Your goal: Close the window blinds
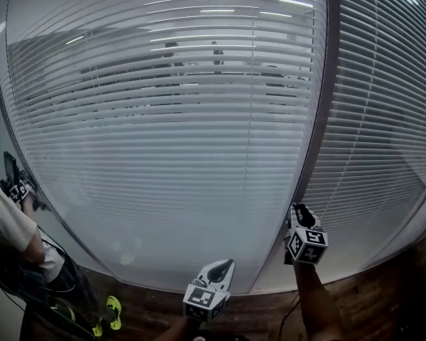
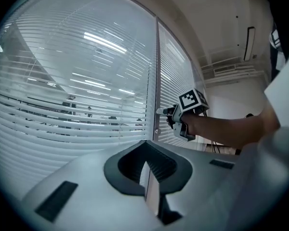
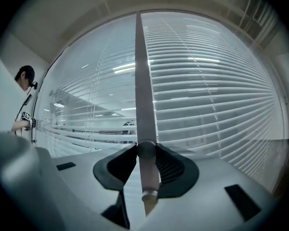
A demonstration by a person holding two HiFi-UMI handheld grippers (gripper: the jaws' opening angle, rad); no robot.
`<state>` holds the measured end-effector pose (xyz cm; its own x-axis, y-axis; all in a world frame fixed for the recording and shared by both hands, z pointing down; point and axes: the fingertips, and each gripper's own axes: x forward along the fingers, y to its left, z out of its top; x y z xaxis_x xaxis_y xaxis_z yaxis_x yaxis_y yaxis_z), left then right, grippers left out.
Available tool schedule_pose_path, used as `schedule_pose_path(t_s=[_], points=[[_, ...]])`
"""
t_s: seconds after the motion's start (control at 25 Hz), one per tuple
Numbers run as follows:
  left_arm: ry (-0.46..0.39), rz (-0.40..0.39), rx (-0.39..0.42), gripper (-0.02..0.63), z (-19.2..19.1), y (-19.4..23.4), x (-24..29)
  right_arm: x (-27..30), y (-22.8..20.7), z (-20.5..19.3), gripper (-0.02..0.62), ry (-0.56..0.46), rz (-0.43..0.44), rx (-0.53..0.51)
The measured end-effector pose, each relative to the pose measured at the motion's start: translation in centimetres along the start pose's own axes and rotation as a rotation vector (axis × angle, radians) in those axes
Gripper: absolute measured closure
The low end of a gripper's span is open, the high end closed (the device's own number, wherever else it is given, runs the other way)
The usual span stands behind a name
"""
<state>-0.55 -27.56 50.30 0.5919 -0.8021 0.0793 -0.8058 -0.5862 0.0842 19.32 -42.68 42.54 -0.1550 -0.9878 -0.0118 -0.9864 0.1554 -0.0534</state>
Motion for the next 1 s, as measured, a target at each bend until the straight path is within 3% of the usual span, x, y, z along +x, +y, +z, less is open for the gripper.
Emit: schedule_pose_path(t_s=[0.4, 0.64, 1.0], points=[[-0.001, 0.001, 0.002, 0.606, 0.0, -0.1, 0.3, 0.0, 1.0, 0.1, 0.468, -0.012, -0.012, -0.468], [0.002, -0.001, 0.007, 0.606, -0.1, -0.4, 0.7, 0.0, 1.2, -0.6, 0.468, 0.067, -0.055, -1.044], [0.004, 0.0, 0.002, 0.606, -0.2, -0.2, 1.2, 0.4, 0.6, -1.2, 0.468, 0.116, -0.09, -1.608]])
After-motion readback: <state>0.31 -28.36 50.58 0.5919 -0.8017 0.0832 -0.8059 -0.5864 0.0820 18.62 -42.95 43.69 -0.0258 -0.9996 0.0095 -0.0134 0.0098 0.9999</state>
